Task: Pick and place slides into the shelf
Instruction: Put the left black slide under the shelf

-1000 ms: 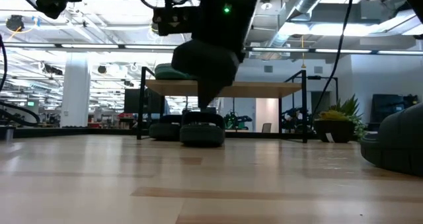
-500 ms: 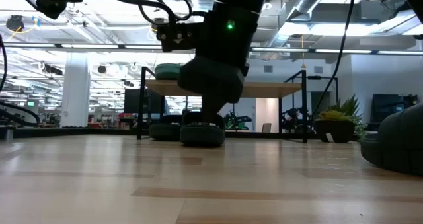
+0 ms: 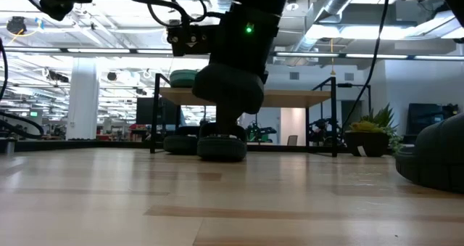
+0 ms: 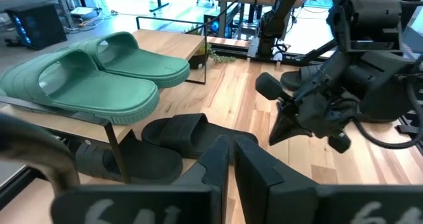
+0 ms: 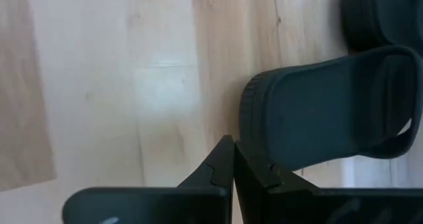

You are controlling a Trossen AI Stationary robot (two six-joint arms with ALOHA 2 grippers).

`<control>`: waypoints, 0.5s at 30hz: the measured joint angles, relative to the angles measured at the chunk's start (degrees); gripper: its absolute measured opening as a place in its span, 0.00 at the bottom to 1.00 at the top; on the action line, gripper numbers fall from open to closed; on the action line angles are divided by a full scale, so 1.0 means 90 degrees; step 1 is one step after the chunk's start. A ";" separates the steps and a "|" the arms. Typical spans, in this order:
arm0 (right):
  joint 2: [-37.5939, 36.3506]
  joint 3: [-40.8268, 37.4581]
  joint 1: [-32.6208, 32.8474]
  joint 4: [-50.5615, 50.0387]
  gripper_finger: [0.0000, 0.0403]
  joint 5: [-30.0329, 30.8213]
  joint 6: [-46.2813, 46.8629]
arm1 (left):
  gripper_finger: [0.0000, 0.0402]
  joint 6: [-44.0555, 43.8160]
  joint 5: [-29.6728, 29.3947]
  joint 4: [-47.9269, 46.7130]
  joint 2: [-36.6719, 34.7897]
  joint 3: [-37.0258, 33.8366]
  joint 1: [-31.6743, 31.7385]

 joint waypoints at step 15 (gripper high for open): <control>-0.0001 0.0000 -0.0139 0.0065 0.00 0.0002 -0.0893 | 0.03 -0.0002 -0.0007 -0.0003 0.0001 0.0000 0.0001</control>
